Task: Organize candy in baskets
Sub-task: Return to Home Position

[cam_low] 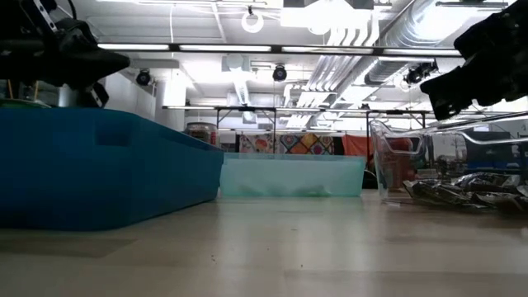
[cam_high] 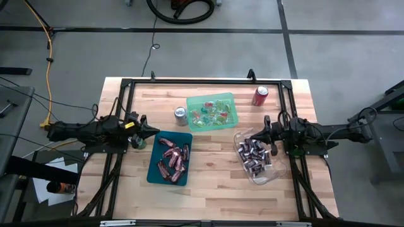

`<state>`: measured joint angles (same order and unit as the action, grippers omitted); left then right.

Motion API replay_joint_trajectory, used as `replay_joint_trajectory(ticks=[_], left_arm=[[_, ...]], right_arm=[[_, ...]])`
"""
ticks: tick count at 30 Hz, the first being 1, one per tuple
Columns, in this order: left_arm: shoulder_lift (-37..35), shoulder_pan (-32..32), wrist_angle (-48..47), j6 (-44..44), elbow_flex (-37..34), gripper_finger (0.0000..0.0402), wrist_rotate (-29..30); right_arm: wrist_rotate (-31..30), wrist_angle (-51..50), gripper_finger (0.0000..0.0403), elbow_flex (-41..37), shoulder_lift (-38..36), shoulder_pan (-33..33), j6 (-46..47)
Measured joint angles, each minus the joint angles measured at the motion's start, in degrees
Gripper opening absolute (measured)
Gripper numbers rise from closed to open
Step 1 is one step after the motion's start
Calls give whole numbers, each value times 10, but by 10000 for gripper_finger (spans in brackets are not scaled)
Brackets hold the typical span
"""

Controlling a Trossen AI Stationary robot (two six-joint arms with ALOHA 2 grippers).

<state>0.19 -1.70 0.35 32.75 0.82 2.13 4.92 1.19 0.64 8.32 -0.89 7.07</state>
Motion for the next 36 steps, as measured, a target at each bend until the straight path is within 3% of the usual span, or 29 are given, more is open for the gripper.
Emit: replay_joint_trajectory(ticks=[5, 12, 20, 27, 36], left_arm=[[0, 0, 0, 0, 0, 0, 0], [0, 0, 0, 0, 0, 0, 0], [0, -5, 0, 0, 0, 0, 0], [0, -17, 0, 0, 0, 0, -1], [0, -18, 0, 0, 0, 0, -2]], right_arm=[[-20, -2, 0, 0, 0, 0, -40], [-43, -6, 0, 0, 0, 0, 62], [-43, -7, 0, 0, -1, 0, 74], [-44, -7, 0, 0, -84, -7, 79], [-46, 11, 0, 0, -80, -8, 79]])
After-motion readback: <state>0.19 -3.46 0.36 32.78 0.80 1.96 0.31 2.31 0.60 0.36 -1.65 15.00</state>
